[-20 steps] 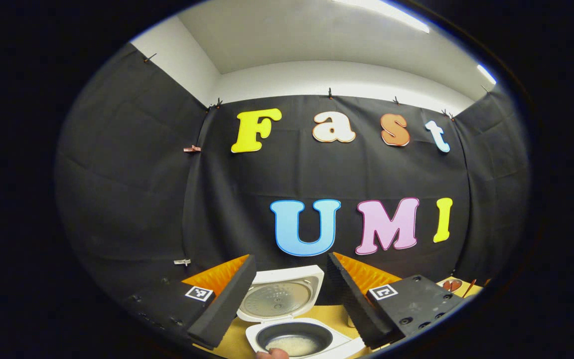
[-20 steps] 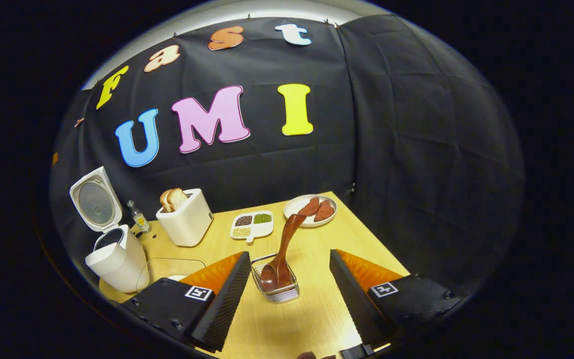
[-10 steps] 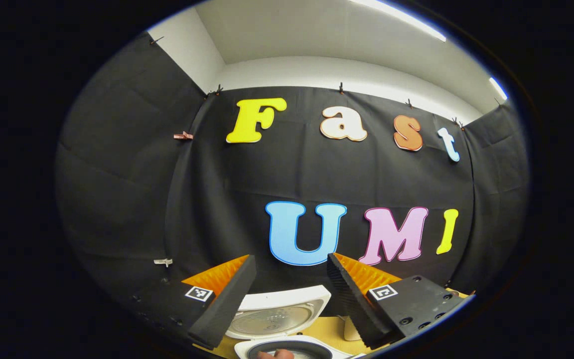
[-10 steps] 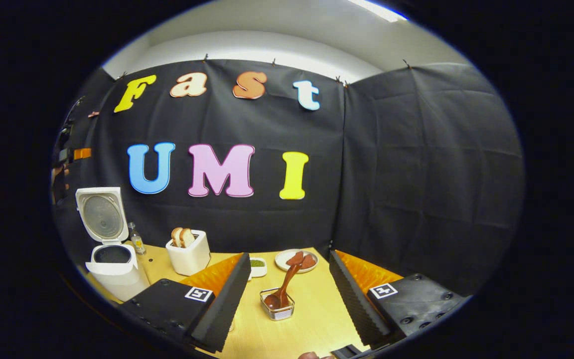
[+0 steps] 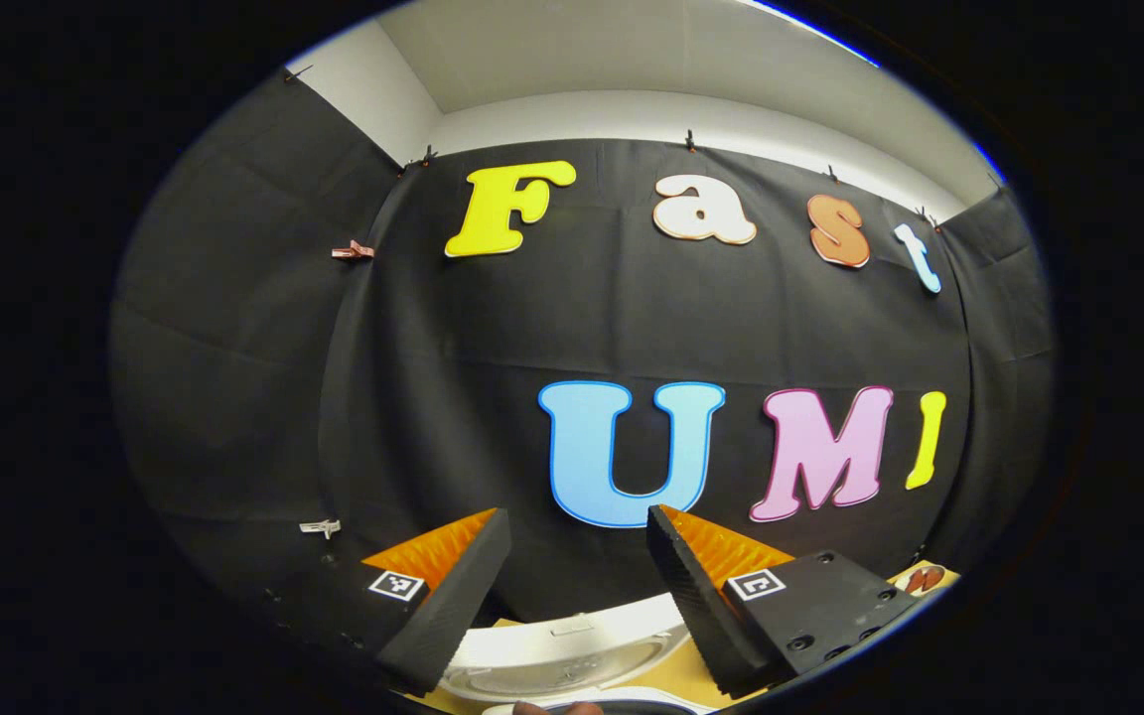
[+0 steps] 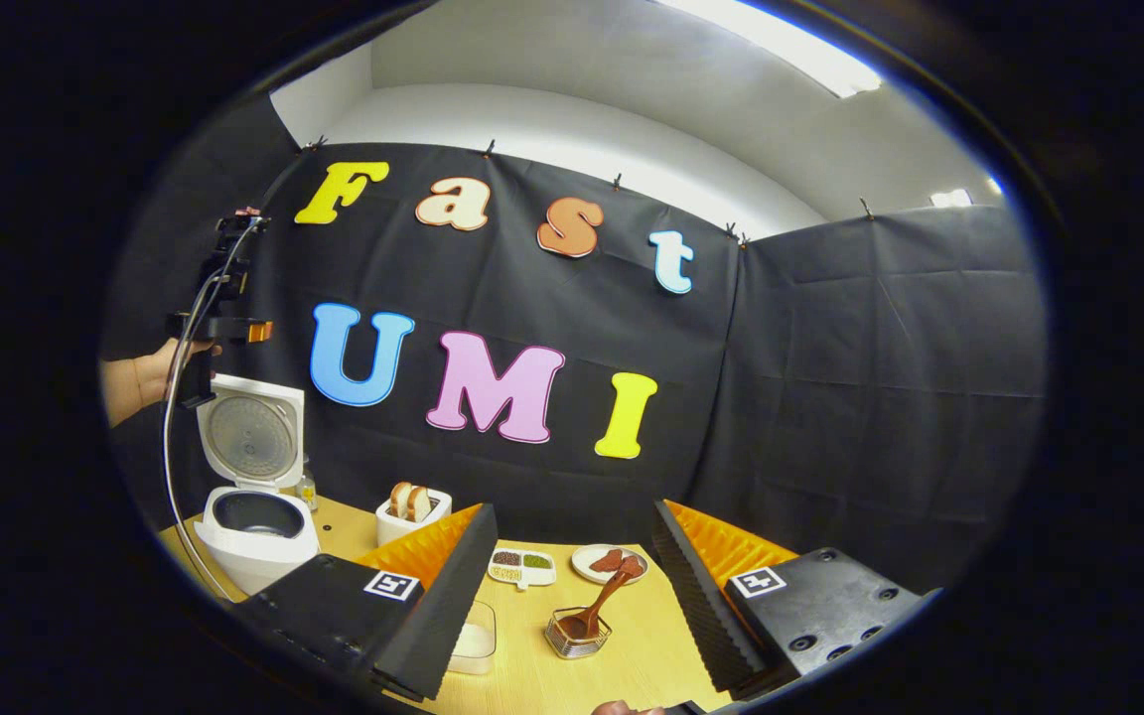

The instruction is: Close the left gripper, press the button to open the rice cooker; take a wooden spoon from the chopstick holder with the right hand, scoop a spoonful of rice and pour it into the rice cooker, then put the wooden spoon back into the chopstick holder.

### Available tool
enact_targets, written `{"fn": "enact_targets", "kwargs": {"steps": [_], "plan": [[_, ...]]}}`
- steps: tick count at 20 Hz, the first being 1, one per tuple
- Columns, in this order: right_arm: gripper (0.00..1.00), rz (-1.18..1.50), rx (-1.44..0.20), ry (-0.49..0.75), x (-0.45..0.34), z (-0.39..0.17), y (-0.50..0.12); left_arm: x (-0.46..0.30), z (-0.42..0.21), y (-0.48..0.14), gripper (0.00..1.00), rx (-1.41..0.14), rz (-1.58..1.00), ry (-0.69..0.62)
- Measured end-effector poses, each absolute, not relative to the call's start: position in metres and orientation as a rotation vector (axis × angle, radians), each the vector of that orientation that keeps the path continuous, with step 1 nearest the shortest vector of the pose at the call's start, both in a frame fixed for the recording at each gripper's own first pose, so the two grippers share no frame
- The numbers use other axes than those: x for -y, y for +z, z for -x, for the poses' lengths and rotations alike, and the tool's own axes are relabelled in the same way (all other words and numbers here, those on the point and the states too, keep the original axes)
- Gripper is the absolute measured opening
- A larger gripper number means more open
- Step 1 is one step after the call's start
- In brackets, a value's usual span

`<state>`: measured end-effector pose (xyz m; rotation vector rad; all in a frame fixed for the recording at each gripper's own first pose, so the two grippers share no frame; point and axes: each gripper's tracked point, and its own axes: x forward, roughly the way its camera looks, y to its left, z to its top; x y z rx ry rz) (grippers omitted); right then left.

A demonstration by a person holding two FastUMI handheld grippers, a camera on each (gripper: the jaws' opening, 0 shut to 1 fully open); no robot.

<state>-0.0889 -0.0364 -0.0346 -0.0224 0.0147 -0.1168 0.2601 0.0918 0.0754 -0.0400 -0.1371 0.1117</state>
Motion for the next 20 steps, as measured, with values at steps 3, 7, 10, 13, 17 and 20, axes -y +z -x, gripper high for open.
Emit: {"fn": "enact_targets", "kwargs": {"steps": [3, 7, 10, 13, 17, 20], "plan": [[0.97, 0.046, -0.043, -0.121, 0.035, 0.092, -0.042, -0.1, -0.29, 0.053, 0.95, 0.085, 0.031, 0.129], [0.97, 0.045, -0.061, -0.14, 0.041, 0.094, -0.046, -0.103, -0.319, 0.016, 0.95, -0.016, 0.009, 0.134], [0.98, 0.04, -0.061, -0.15, 0.046, 0.094, -0.047, -0.102, -0.325, -0.021, 0.95, -0.128, 0.026, 0.143], [0.97, 0.029, -0.059, -0.156, 0.051, 0.095, -0.047, -0.102, -0.32, -0.026, 0.99, -0.15, 0.019, 0.17], [0.98, 0.025, -0.063, -0.144, 0.053, 0.096, -0.048, -0.091, -0.3, -0.032, 1.0, -0.195, 0.038, 0.163], [0.97, 0.023, -0.061, -0.13, 0.056, 0.097, -0.047, -0.072, -0.274, -0.039, 1.0, -0.216, 0.054, 0.143]]}}
